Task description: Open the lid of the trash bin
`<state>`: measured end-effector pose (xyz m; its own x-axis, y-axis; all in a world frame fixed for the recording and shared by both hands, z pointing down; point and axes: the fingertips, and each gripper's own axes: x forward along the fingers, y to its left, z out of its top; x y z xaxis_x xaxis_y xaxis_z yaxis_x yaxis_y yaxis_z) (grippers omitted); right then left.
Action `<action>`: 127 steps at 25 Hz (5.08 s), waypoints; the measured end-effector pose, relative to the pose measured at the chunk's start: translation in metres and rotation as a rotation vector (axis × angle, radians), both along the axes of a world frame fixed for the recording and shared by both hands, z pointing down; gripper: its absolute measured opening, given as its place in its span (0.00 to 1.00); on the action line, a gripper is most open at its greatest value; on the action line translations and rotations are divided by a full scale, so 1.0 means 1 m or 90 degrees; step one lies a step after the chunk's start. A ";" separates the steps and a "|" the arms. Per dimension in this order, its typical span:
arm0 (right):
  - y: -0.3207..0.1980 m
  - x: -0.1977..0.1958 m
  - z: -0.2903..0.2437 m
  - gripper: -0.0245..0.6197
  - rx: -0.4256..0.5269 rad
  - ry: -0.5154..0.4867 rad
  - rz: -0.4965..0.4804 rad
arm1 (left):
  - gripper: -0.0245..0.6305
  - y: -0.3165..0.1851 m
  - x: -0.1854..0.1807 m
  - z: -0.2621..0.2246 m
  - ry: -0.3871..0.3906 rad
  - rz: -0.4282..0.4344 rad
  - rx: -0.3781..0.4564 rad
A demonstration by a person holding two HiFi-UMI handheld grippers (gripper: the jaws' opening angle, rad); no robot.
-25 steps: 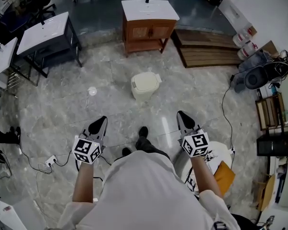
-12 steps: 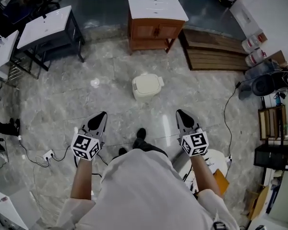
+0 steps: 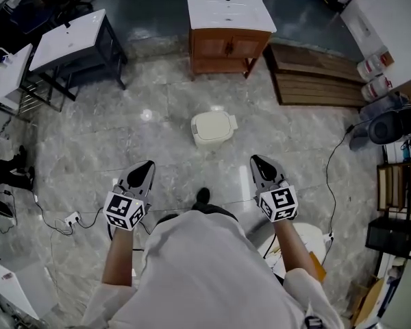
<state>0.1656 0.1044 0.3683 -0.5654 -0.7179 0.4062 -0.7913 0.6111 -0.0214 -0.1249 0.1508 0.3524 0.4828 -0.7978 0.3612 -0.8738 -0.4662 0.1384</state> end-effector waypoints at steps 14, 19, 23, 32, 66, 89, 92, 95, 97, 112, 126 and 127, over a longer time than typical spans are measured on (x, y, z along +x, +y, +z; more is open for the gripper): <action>-0.036 0.015 0.010 0.10 -0.011 -0.014 -0.014 | 0.07 -0.028 0.022 0.006 -0.006 -0.013 -0.014; -0.044 0.010 0.017 0.10 -0.024 -0.007 -0.002 | 0.07 -0.044 0.018 0.011 -0.001 -0.007 -0.018; -0.051 0.001 0.019 0.10 -0.028 -0.002 0.011 | 0.07 -0.061 0.007 0.016 0.004 0.005 -0.020; -0.087 -0.027 0.025 0.10 -0.046 0.013 0.052 | 0.07 -0.120 -0.021 0.028 0.016 0.058 -0.031; -0.160 -0.091 0.161 0.10 -0.237 0.028 0.229 | 0.07 -0.257 -0.002 0.193 -0.019 0.367 -0.190; -0.184 -0.053 0.307 0.09 -0.331 0.016 0.074 | 0.07 -0.266 0.082 0.360 -0.093 0.324 -0.250; -0.189 -0.057 0.328 0.09 -0.346 0.009 0.057 | 0.07 -0.260 0.086 0.386 -0.102 0.320 -0.267; -0.191 -0.058 0.351 0.09 -0.351 0.005 0.050 | 0.07 -0.253 0.090 0.411 -0.106 0.316 -0.279; -0.197 -0.055 0.365 0.09 -0.354 0.002 0.044 | 0.07 -0.256 0.094 0.427 -0.113 0.316 -0.284; -0.191 -0.072 0.461 0.10 -0.407 -0.045 0.025 | 0.12 -0.246 0.095 0.564 -0.242 0.384 -0.335; -0.186 -0.062 0.502 0.10 -0.437 -0.055 0.048 | 0.17 -0.240 0.095 0.645 -0.350 0.450 -0.367; -0.186 -0.061 0.503 0.09 -0.438 -0.055 0.048 | 0.17 -0.240 0.095 0.648 -0.355 0.454 -0.369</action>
